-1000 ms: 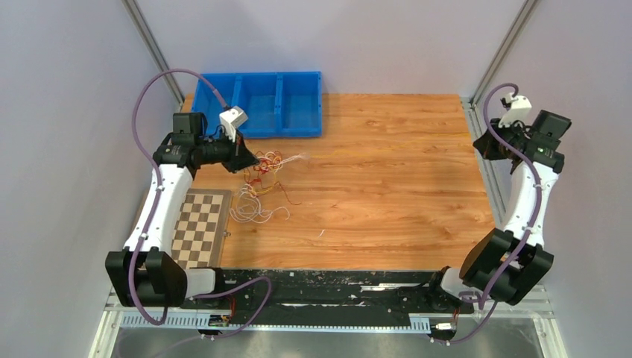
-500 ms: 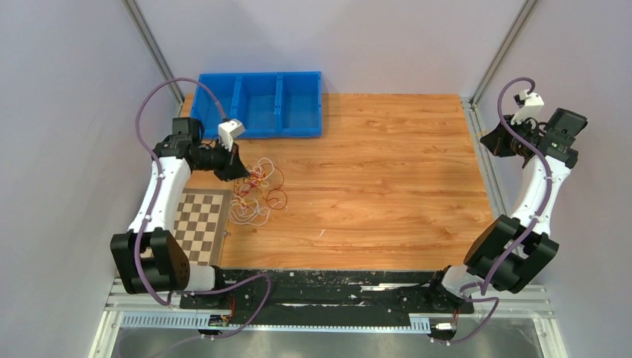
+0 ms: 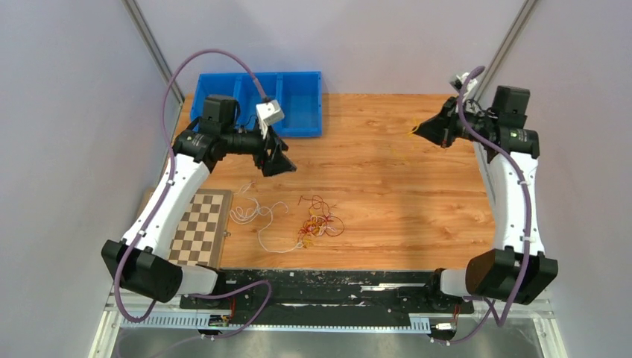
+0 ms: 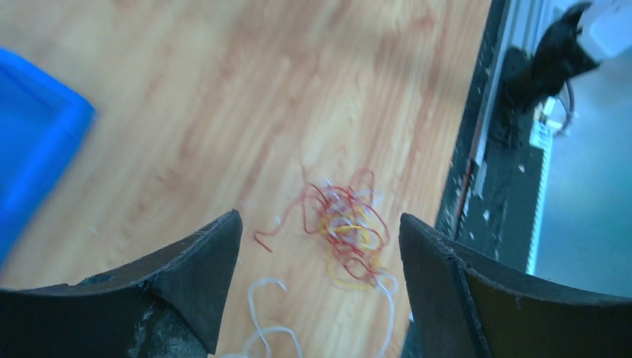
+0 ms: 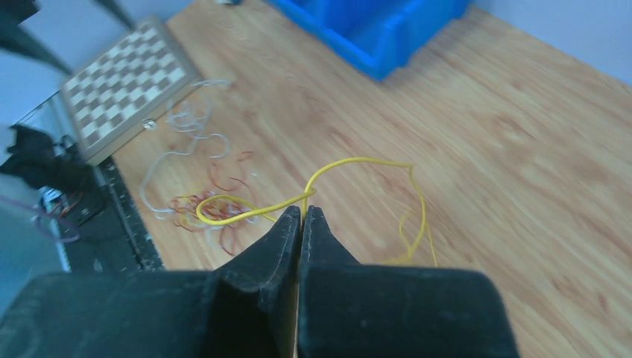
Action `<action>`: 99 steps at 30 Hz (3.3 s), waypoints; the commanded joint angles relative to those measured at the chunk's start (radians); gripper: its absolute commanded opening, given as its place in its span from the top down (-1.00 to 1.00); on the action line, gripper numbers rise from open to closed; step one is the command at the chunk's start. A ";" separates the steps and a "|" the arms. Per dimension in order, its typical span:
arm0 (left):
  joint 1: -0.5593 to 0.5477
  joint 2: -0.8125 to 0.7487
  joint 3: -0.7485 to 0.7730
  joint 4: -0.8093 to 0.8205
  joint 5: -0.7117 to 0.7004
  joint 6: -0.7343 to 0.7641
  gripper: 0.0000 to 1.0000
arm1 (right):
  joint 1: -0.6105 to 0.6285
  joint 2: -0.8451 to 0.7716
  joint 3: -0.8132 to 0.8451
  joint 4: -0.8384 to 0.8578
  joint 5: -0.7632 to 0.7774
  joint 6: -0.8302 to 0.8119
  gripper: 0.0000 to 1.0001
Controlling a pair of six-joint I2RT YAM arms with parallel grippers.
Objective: Untangle the cables
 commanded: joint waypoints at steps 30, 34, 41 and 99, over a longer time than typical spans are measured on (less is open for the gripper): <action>-0.401 0.043 0.229 0.073 -0.123 0.311 0.50 | 0.773 0.018 0.150 -0.006 0.132 -0.192 0.91; -0.388 0.001 0.200 0.017 -0.185 0.364 0.96 | 0.766 0.002 0.135 -0.005 0.216 -0.199 0.74; -0.218 -0.024 0.197 -0.055 -0.191 0.361 1.00 | 0.658 -0.015 0.175 -0.006 0.280 -0.141 -0.43; 0.470 0.161 0.429 0.857 -0.103 -0.934 1.00 | 0.935 0.987 0.305 0.838 0.381 0.291 0.52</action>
